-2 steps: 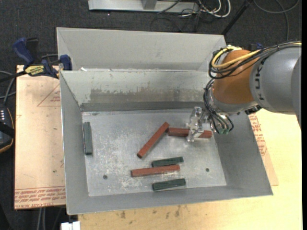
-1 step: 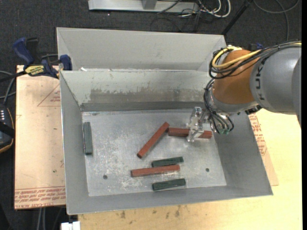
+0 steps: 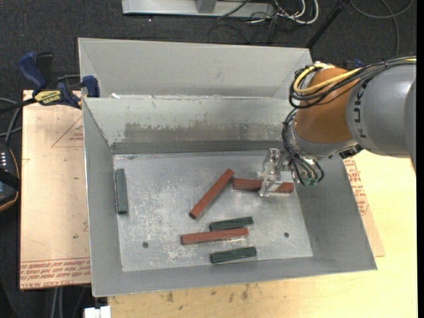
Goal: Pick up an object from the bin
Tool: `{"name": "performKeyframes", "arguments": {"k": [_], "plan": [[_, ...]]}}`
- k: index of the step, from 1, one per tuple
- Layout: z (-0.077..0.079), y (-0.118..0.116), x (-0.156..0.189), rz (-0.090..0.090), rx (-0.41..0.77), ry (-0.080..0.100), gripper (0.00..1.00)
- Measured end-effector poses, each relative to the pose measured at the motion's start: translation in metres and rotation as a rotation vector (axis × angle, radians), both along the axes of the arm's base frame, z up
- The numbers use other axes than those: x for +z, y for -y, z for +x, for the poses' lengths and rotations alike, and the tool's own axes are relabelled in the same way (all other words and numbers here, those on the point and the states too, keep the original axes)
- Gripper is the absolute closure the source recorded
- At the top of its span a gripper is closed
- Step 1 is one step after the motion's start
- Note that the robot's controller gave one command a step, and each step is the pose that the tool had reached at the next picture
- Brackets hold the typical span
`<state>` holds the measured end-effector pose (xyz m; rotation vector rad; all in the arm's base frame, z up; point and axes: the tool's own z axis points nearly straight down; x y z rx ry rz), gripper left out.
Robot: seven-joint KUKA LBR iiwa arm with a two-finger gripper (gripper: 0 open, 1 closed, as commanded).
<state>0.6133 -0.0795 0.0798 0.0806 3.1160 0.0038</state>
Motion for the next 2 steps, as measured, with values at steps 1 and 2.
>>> {"name": "performKeyframes", "arguments": {"k": [1, 2], "plan": [[-0.003, 0.000, 0.019, -0.001, 0.000, -0.021, 1.00], [-0.001, 0.000, 0.030, -0.001, 0.000, -0.019, 1.00]]}}
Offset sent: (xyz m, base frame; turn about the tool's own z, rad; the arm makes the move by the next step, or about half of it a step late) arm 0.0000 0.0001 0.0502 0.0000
